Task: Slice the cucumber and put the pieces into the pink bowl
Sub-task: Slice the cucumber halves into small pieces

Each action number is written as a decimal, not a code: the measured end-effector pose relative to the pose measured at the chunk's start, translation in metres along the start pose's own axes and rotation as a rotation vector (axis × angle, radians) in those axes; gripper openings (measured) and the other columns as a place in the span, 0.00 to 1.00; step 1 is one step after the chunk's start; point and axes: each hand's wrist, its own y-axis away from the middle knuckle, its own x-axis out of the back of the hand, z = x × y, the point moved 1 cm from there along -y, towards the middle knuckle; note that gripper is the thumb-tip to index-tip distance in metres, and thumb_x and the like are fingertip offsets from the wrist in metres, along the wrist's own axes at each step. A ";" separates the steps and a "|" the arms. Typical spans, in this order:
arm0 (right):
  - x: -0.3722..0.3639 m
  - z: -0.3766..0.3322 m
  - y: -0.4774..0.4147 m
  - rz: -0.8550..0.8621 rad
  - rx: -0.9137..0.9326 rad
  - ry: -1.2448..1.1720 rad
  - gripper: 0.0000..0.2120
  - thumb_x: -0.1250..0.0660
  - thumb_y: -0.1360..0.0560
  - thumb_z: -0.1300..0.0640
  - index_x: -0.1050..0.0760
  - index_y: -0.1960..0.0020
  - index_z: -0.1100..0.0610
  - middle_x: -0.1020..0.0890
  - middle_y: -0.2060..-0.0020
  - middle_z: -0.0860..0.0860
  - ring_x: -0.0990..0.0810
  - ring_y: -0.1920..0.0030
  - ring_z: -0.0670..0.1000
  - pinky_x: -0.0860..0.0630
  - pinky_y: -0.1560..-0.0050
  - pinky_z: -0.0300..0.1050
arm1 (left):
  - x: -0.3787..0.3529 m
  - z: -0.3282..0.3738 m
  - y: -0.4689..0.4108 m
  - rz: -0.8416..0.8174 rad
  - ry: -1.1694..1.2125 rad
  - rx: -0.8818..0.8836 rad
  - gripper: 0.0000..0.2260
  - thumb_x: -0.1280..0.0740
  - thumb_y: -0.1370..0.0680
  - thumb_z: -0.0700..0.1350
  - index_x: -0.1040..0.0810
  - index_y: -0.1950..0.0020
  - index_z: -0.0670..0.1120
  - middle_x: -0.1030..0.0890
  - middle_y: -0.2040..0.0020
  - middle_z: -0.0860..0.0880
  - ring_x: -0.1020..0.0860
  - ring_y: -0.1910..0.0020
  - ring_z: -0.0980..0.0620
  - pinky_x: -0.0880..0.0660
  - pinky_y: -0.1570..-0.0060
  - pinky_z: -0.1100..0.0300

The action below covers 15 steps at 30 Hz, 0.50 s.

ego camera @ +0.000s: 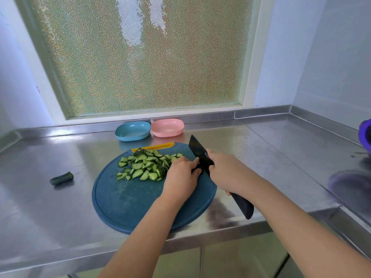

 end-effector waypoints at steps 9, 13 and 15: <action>-0.024 0.005 -0.010 0.028 -0.059 -0.033 0.28 0.46 0.21 0.62 0.48 0.23 0.53 0.25 0.41 0.59 0.23 0.50 0.57 0.23 0.54 0.48 | -0.001 0.000 0.000 -0.008 -0.007 -0.010 0.18 0.40 0.20 0.47 0.30 0.30 0.50 0.25 0.47 0.44 0.30 0.44 0.47 0.34 0.48 0.59; -0.017 0.010 -0.003 -0.004 -0.089 -0.163 0.27 0.48 0.20 0.62 0.47 0.23 0.49 0.24 0.48 0.59 0.24 0.71 0.52 0.30 0.75 0.39 | -0.001 0.000 0.000 -0.004 0.018 -0.016 0.19 0.39 0.20 0.46 0.32 0.29 0.52 0.26 0.49 0.45 0.30 0.44 0.48 0.36 0.49 0.61; -0.013 0.011 0.000 0.005 -0.070 -0.167 0.27 0.48 0.19 0.61 0.47 0.23 0.47 0.25 0.52 0.56 0.27 0.75 0.49 0.30 0.75 0.38 | -0.001 -0.001 0.000 0.001 0.016 -0.027 0.21 0.39 0.20 0.46 0.35 0.27 0.53 0.28 0.52 0.46 0.30 0.45 0.47 0.37 0.50 0.61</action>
